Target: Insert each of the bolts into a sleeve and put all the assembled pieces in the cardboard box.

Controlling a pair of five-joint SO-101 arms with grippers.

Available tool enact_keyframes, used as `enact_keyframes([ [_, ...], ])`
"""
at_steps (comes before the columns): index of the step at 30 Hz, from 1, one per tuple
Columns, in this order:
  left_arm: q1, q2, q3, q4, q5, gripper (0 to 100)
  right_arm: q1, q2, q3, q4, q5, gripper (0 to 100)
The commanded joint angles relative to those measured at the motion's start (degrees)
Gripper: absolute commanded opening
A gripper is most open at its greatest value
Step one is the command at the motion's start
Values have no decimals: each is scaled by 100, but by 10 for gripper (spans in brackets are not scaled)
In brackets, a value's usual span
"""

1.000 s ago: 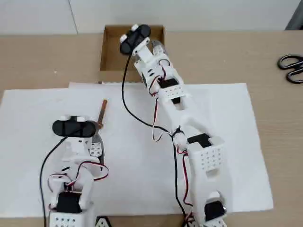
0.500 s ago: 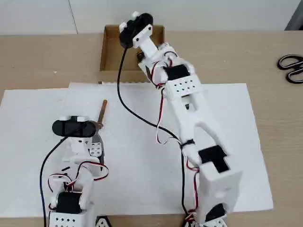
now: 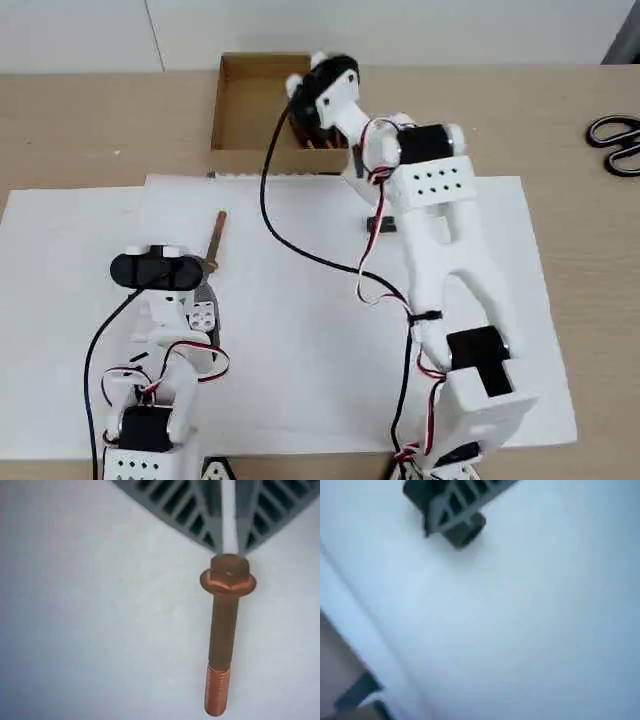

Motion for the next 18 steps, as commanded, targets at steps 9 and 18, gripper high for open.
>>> enact_keyframes([
  [9,-26,-44,-31,53,0,6,119,629,-281,840,2207,179],
  [18,-26,-44,-31,62,0,6,171,1033,-281,866,2919,179],
])
